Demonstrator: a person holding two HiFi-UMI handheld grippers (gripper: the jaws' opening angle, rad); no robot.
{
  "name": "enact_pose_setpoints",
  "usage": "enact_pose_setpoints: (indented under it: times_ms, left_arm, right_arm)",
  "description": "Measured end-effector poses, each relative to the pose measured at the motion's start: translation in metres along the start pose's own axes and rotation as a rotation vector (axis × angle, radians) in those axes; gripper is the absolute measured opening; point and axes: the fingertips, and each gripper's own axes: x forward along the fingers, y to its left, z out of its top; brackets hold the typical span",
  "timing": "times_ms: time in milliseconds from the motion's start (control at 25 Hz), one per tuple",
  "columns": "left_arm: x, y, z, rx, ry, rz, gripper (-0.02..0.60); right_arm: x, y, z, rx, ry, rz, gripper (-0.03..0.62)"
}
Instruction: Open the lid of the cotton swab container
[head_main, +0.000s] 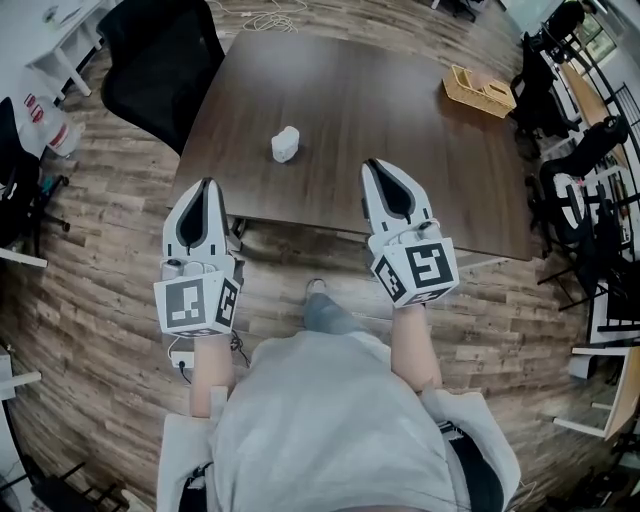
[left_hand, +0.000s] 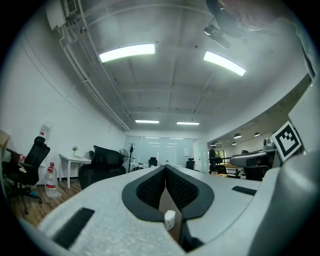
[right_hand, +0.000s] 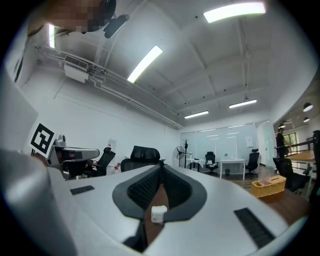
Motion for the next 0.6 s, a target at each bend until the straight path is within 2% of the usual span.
enact_pose_setpoints:
  times_ms: [600]
  left_arm:
    - [0.103,-0.002,-0.013,0.03,0.021,0.053,0.009]
  right_arm:
    - [0.096,-0.066,-0.006,-0.002,-0.001,0.108,0.026]
